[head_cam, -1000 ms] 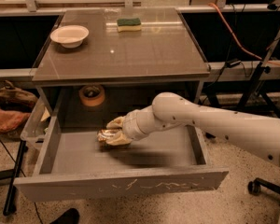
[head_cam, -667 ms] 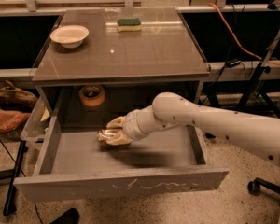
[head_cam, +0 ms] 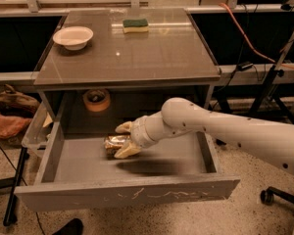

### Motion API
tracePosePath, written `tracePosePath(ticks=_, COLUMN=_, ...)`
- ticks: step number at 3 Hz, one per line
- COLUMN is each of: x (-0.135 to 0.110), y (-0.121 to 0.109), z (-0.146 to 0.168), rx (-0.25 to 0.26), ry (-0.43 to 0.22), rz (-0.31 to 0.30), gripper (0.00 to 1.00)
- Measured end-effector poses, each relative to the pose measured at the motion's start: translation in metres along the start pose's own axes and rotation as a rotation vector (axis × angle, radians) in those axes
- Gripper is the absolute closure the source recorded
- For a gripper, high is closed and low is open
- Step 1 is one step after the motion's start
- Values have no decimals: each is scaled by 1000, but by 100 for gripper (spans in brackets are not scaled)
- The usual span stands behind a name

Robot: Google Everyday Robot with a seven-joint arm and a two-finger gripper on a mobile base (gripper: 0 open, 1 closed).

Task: Place orange can into top drawer

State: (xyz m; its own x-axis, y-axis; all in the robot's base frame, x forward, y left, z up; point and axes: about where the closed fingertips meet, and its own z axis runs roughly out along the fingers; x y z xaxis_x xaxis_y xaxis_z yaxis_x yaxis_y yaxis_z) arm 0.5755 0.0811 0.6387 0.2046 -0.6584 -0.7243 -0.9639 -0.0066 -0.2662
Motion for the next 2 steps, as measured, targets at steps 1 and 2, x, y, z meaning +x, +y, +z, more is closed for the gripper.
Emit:
tracePosePath(ticks=1, x=0, y=0, z=0, rx=0, ry=0, rz=0, gripper=0)
tracePosePath(ticks=2, x=0, y=0, z=0, rx=0, ry=0, rz=0, gripper=0)
